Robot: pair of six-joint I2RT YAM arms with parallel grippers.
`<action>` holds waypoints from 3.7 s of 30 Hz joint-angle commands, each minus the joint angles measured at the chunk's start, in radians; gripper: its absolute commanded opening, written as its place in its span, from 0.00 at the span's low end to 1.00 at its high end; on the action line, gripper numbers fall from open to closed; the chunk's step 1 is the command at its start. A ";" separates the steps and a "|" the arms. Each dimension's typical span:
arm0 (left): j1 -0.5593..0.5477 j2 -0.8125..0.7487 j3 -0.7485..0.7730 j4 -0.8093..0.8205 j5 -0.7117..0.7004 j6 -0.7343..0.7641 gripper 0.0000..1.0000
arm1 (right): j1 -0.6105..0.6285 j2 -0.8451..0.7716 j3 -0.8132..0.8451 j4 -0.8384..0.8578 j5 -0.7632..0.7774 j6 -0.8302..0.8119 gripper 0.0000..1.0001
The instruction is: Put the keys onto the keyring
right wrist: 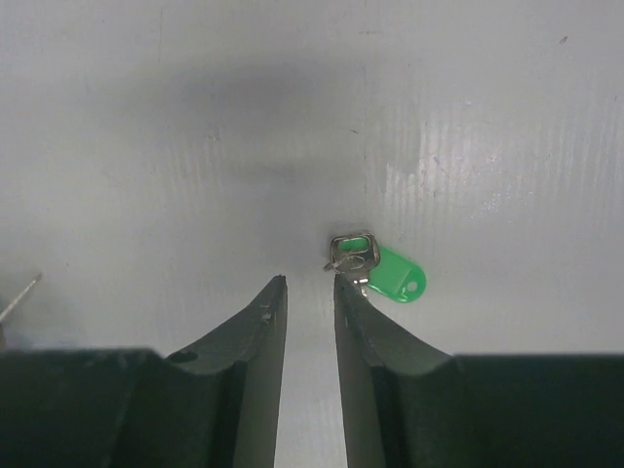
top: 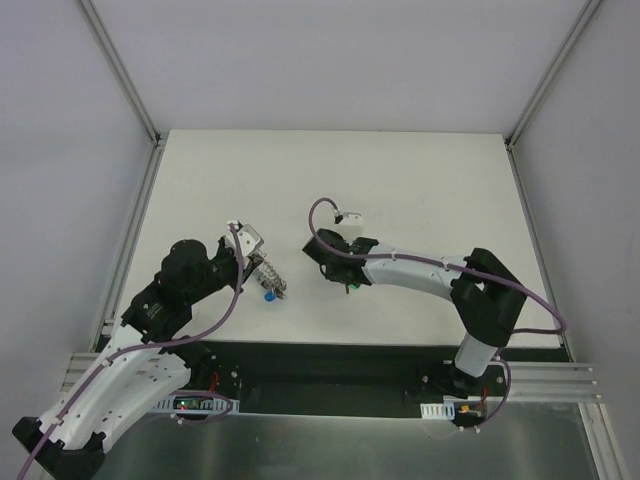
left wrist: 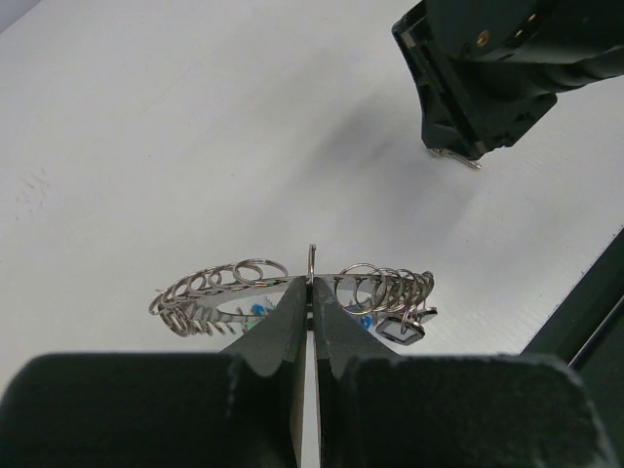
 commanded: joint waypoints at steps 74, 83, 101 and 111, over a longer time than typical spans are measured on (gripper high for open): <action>0.010 -0.039 -0.007 0.058 0.130 -0.015 0.00 | 0.014 -0.247 -0.354 0.598 -0.446 -0.914 0.31; 0.012 -0.034 -0.014 0.058 0.112 -0.003 0.00 | 0.041 -0.218 -0.443 0.721 -0.356 -0.756 0.28; 0.012 -0.026 -0.015 0.058 0.107 -0.005 0.00 | 0.093 -0.118 -0.451 0.804 -0.193 -0.670 0.22; 0.012 -0.023 -0.015 0.057 0.112 -0.006 0.00 | 0.107 -0.092 -0.422 0.793 -0.221 -0.696 0.20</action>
